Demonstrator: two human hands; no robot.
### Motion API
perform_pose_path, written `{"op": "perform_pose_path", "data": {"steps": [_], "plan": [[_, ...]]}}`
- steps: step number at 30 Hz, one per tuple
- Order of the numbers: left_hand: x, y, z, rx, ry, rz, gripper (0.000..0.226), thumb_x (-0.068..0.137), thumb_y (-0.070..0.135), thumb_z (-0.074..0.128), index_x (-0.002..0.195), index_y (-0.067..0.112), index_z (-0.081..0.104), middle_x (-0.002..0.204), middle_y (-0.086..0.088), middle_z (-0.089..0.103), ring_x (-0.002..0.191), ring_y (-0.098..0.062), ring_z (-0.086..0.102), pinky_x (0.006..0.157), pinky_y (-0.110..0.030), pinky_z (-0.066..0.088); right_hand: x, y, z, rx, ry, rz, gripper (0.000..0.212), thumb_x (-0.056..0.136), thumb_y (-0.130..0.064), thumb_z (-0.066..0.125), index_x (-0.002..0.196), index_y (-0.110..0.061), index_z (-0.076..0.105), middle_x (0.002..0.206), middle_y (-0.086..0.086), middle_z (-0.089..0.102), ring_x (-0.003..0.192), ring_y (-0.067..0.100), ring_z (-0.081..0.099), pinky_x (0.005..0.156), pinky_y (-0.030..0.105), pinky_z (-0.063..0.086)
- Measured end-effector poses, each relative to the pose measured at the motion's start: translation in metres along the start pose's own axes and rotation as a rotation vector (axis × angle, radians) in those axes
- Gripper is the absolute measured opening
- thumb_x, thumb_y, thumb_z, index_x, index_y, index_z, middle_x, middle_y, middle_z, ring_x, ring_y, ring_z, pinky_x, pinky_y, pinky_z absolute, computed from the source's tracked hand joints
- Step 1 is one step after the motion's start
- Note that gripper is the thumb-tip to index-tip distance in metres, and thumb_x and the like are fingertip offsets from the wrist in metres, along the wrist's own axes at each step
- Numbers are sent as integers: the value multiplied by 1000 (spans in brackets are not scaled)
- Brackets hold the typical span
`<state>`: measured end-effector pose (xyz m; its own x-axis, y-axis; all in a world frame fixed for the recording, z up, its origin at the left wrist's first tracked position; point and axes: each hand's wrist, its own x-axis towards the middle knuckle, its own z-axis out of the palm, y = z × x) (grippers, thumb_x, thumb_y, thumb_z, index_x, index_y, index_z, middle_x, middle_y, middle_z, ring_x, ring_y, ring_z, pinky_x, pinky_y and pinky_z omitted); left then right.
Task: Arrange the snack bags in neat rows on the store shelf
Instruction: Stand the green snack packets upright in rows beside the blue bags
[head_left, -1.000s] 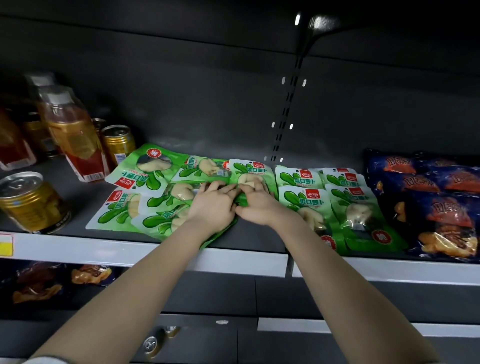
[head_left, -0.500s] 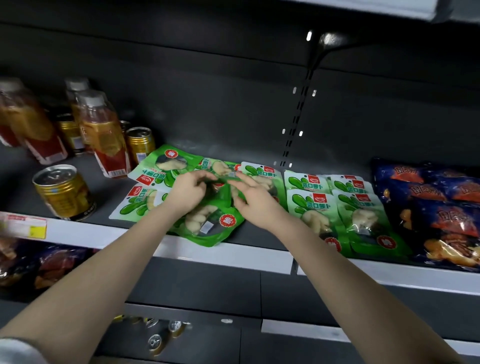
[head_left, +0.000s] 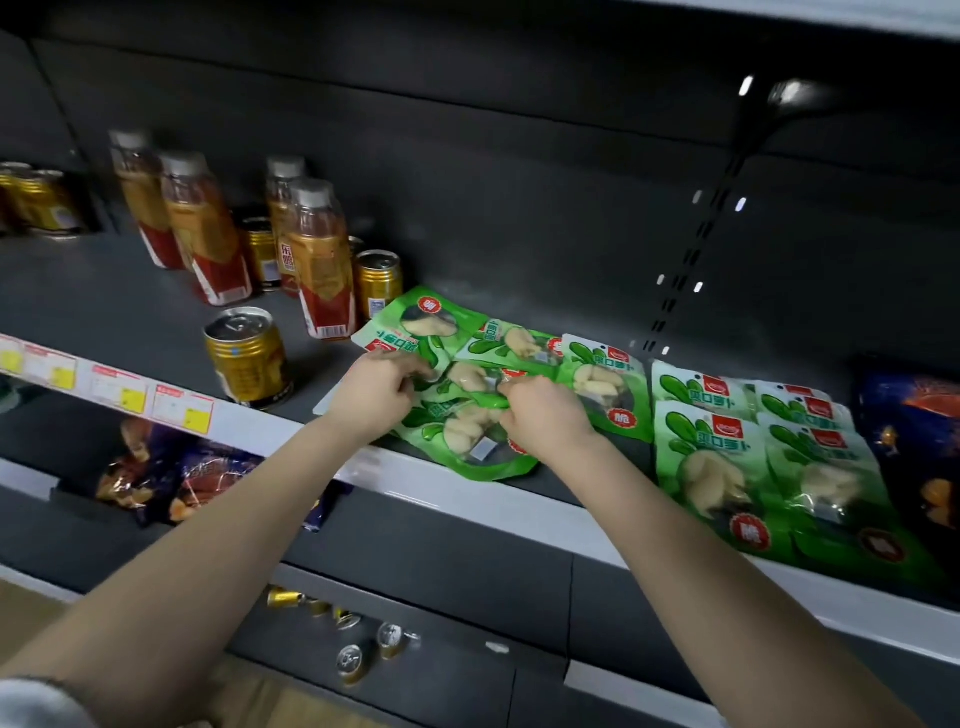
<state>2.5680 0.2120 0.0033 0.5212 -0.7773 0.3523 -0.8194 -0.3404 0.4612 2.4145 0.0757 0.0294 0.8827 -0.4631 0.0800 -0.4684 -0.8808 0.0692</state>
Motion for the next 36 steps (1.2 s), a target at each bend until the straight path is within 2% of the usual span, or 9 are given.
{"op": "perform_pose_path", "data": {"steps": [9, 13, 15, 20, 23, 26, 29, 33, 36], "plan": [[-4, 14, -3, 57, -118, 66, 57, 74, 43, 54, 128, 23, 54, 124, -1, 61, 118, -22, 49, 100, -29, 34, -2, 4, 4, 93, 139, 21, 51, 93, -4, 43, 136, -32, 49, 98, 13, 68, 89, 32, 64, 69, 33, 48], [-3, 15, -1, 78, -69, 170, 48, 78, 18, 68, 124, 24, 59, 118, -3, 66, 111, -25, 57, 97, -32, 41, -23, -4, 11, 185, 514, -167, 32, 78, -20, 69, 109, -25, 71, 82, 4, 73, 65, 27, 68, 51, 32, 51], [-1, 11, 0, 89, -23, 204, 53, 71, -2, 64, 116, 25, 66, 111, -2, 69, 106, -27, 60, 96, -36, 44, -33, -9, 16, 146, 589, -276, 25, 76, -42, 64, 90, -26, 77, 74, -6, 72, 55, 18, 66, 43, 24, 48], [-3, 12, 4, 50, 186, 253, 44, 71, 0, 54, 96, 31, 74, 106, 10, 70, 107, -21, 53, 95, -37, 32, -41, -7, 3, 508, 288, -221, 63, 85, -65, 26, 99, -26, 74, 104, -10, 71, 95, 13, 65, 72, 29, 52], [2, 15, 3, 14, 274, 386, 37, 77, 3, 60, 89, 35, 75, 118, 7, 64, 115, -22, 44, 98, -38, 33, -23, 10, -9, 779, 368, 24, 51, 97, -50, 36, 117, -14, 66, 116, 5, 67, 106, 22, 62, 87, 34, 50], [6, 30, -1, -106, 277, 448, 52, 75, -12, 59, 93, 34, 74, 132, 3, 51, 122, -30, 37, 106, -37, 29, -6, 21, -20, 1158, 88, 266, 54, 94, -45, 50, 141, -20, 41, 143, 1, 46, 130, 17, 43, 109, 34, 33], [5, 49, -5, -90, 264, 512, 57, 75, -14, 56, 107, 32, 70, 141, -1, 42, 125, -29, 31, 109, -28, 22, 0, 22, -19, 1465, 31, 292, 60, 87, -25, 67, 141, -19, 41, 142, 5, 45, 127, 17, 46, 106, 30, 38], [9, 53, -1, -167, 259, 127, 78, 75, -15, 55, 138, 28, 41, 149, -4, 29, 136, -26, 26, 110, -35, 24, -6, 26, -16, 1544, 228, 279, 61, 84, -1, 67, 135, -26, 46, 115, 5, 66, 104, 16, 63, 86, 26, 52], [12, 53, -2, -492, 171, -85, 63, 89, 3, 56, 143, 20, 29, 135, -5, 47, 125, -16, 43, 109, -37, 35, -10, 38, -14, 1470, 337, 306, 75, 83, -2, 69, 140, -37, 34, 113, 4, 67, 101, 13, 64, 90, 30, 51]]}}
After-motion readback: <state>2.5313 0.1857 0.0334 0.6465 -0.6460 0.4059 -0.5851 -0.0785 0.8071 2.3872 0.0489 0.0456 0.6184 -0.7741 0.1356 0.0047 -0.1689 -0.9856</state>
